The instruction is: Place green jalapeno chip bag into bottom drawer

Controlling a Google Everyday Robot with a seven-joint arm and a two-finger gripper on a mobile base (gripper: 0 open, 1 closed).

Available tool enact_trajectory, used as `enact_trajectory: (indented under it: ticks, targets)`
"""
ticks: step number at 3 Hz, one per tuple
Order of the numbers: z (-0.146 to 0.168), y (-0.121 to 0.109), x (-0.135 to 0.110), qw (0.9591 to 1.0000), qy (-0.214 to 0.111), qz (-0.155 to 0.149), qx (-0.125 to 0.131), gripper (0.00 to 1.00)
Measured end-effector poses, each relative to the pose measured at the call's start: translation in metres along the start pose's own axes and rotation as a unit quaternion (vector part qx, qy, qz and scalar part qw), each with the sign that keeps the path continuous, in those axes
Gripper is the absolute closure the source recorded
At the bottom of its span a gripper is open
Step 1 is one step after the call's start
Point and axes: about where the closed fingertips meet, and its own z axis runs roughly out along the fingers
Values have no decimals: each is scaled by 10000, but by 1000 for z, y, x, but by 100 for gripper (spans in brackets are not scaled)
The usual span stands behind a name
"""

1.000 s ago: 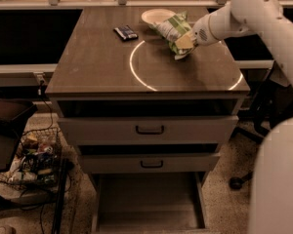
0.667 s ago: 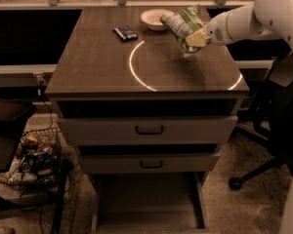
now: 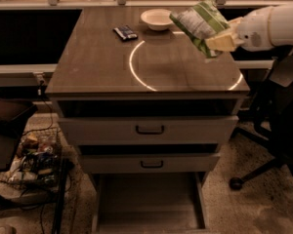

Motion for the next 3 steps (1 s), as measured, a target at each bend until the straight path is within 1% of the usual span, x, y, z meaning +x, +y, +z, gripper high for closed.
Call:
enact_trajectory:
  ticks: [1,2,3]
  targets:
    - [-34,20,16,9997,172,-180,-78,100]
    - [-67,44,61,9983,508,-155,-222,100]
    - [-89,71,118,9968,617,-13,-504,100]
